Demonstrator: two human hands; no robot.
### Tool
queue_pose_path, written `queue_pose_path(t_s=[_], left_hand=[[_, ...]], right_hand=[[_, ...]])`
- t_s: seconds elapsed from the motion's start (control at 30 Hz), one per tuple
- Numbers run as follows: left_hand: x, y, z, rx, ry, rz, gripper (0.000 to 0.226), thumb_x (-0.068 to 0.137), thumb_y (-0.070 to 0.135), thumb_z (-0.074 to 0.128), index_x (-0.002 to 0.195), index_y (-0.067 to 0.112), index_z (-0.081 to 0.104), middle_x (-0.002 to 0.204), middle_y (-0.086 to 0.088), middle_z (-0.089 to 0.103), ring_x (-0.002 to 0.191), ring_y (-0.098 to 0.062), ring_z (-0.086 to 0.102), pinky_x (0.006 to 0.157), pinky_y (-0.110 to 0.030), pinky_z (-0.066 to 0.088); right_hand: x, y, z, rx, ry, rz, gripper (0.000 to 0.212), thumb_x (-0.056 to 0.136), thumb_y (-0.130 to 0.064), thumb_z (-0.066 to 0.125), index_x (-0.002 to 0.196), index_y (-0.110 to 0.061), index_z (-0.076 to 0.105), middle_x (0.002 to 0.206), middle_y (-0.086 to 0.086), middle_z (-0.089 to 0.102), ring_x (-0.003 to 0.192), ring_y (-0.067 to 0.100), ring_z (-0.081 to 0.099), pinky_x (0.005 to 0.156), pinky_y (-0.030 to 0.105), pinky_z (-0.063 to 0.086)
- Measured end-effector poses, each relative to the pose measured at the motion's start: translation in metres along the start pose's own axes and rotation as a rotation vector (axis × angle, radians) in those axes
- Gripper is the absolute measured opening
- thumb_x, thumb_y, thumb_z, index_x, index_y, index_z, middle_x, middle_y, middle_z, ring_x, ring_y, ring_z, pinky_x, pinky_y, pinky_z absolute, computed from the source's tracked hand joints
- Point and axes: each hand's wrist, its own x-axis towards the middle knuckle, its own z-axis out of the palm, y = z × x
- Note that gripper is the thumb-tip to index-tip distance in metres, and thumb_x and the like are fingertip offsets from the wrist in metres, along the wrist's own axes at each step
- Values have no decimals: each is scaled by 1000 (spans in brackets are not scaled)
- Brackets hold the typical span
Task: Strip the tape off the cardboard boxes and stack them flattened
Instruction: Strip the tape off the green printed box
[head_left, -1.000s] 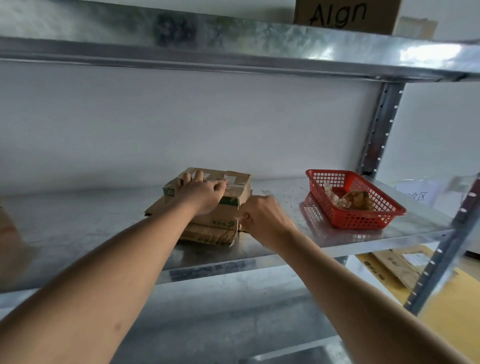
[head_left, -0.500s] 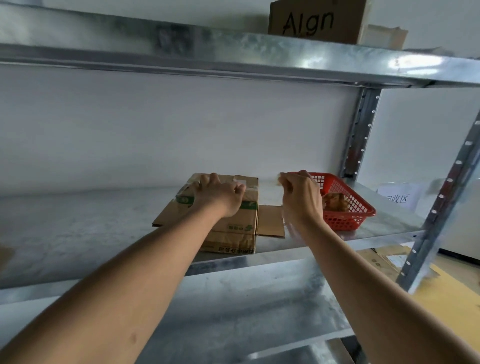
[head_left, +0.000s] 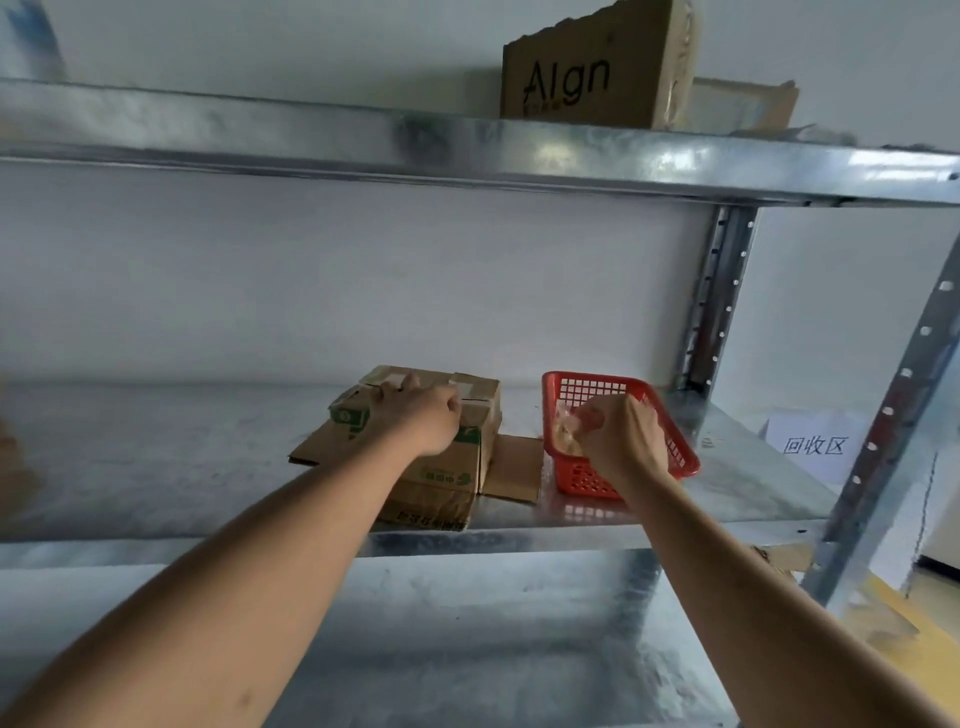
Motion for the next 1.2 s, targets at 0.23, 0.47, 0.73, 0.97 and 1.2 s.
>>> queue_pose_path(t_s=[0.23,0.47,0.73,0.97,1.2], left_hand=[[0,0,4,1,41,-30,46,109,44,31,154,44,37,162,-12,32,133,-35,53,112,-56,42],[-1,0,2,-15,17,-36,47,109,48,24,154,47,36,168,-12,22,142,-39,44,115,-58,38],[4,-4,8,-13,42,-26,44,109,48,26,150,45,41,162,-12,32,135,-36,51,105,-54,49],[9,-6,9,16,23,-27,46,107,51,23,150,49,38,161,-14,32,146,-45,34,117,-64,31],[9,-6,8,51,25,-31,49,107,52,19,154,51,34,163,-15,29,147,-49,28,119,-67,24]], right_hand=[[13,11,12,-6,-144,-151,24,104,-20,61,123,-20,74,108,4,76,65,7,64,55,19,50],[17,5,6,65,-114,-88,19,84,-31,85,102,-23,82,98,-3,78,70,5,65,60,21,52],[30,2,12,141,-143,-122,28,94,-34,73,121,-26,75,102,2,79,71,8,69,54,19,50],[38,-1,15,138,-163,-96,11,90,-33,79,97,-25,82,95,-4,78,73,5,67,62,22,55],[43,-1,19,221,-106,104,18,81,-28,88,89,-21,73,81,-10,68,62,3,60,48,18,40]])
